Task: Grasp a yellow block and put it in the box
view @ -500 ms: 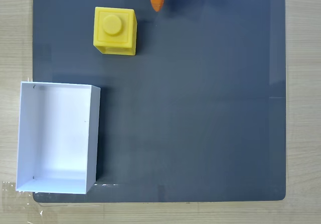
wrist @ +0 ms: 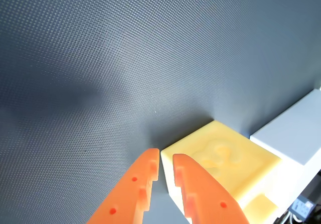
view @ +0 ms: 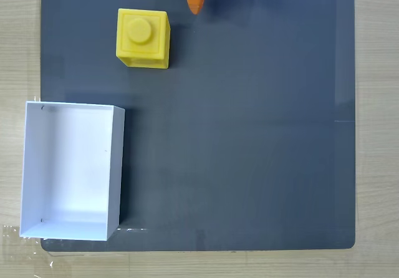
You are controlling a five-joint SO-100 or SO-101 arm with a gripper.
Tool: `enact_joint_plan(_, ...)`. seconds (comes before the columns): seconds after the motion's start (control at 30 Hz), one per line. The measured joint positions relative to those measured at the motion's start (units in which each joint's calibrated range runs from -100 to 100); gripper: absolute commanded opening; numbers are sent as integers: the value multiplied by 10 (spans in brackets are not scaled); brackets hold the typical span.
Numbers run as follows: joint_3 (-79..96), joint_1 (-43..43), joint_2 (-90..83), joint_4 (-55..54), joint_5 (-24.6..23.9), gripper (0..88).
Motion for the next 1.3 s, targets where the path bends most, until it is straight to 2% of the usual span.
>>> enact_joint_plan(0.27,-2,0,11,-4,0,39)
enact_joint_plan(0.43,-52,-1,105,-73,0,39)
enact_joint_plan(0.6,-164,-1,265,-155,0,39)
enact_joint_plan(0.93,-499,0,559,-168,0,39)
enact_joint_plan(1.07,-586,0,617,-126,0,39)
enact_joint_plan(1.3,-712,0,678,65,1,40)
